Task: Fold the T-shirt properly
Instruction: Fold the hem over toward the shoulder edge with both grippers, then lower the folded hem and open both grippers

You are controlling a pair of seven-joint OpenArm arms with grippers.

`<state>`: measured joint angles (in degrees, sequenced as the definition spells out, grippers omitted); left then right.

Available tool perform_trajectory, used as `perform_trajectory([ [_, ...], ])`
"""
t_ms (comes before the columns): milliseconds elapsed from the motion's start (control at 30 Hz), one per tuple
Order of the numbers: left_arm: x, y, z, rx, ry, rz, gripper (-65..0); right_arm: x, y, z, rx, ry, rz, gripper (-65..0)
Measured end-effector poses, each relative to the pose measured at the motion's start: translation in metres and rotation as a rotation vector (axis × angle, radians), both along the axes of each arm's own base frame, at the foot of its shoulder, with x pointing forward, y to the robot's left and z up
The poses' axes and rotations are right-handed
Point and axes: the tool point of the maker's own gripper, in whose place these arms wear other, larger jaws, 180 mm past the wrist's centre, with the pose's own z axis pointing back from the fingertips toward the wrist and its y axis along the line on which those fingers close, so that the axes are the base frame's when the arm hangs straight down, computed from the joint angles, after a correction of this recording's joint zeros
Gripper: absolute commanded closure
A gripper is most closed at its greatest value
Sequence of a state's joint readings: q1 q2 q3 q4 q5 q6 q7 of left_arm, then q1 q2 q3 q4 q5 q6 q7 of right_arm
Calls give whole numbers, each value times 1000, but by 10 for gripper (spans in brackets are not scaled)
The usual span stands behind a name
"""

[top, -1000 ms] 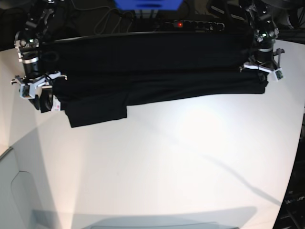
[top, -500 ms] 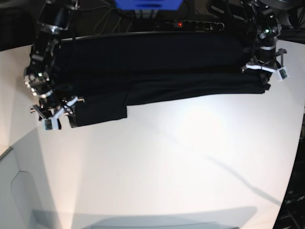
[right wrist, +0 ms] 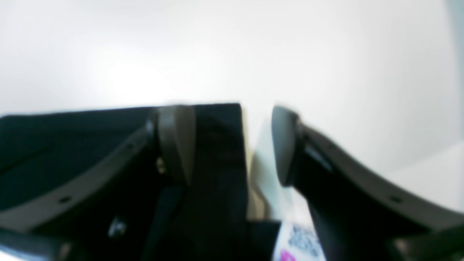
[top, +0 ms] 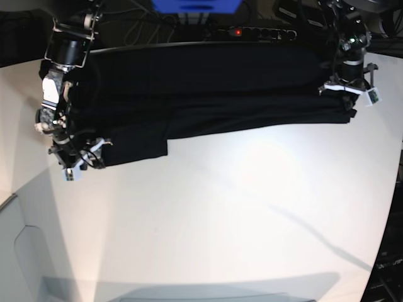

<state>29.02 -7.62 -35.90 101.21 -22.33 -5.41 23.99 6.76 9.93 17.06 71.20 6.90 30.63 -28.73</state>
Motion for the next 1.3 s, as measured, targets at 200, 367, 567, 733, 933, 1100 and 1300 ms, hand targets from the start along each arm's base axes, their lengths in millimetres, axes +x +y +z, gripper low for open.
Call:
perform_trajectory([
  [200, -5, 2, -13, -18, 30, 15, 0, -3, 1, 2, -17, 9, 10, -45],
  [367, 2, 3, -11, -19, 13, 15, 0, -10, 0, 40, -83, -90, 30, 0],
  [567, 9, 2, -10, -26, 3, 14, 0, -35, 12, 105, -188, -254, 84, 0],
  [733, 11, 5, -11, -24, 2, 15, 0, -75, 14, 125, -228, -278, 86, 0],
  [933, 14, 6, -11, -24, 2, 16, 0, -111, -12, 115, -245, -232, 12, 0],
  [1100, 13, 5, -10, -23, 0, 14, 0, -137, -24, 105, -241, -195, -24, 0],
  [1300, 15, 8, -2, -3, -12, 4, 0, -162, -42, 97, -256, -140, -86, 0],
])
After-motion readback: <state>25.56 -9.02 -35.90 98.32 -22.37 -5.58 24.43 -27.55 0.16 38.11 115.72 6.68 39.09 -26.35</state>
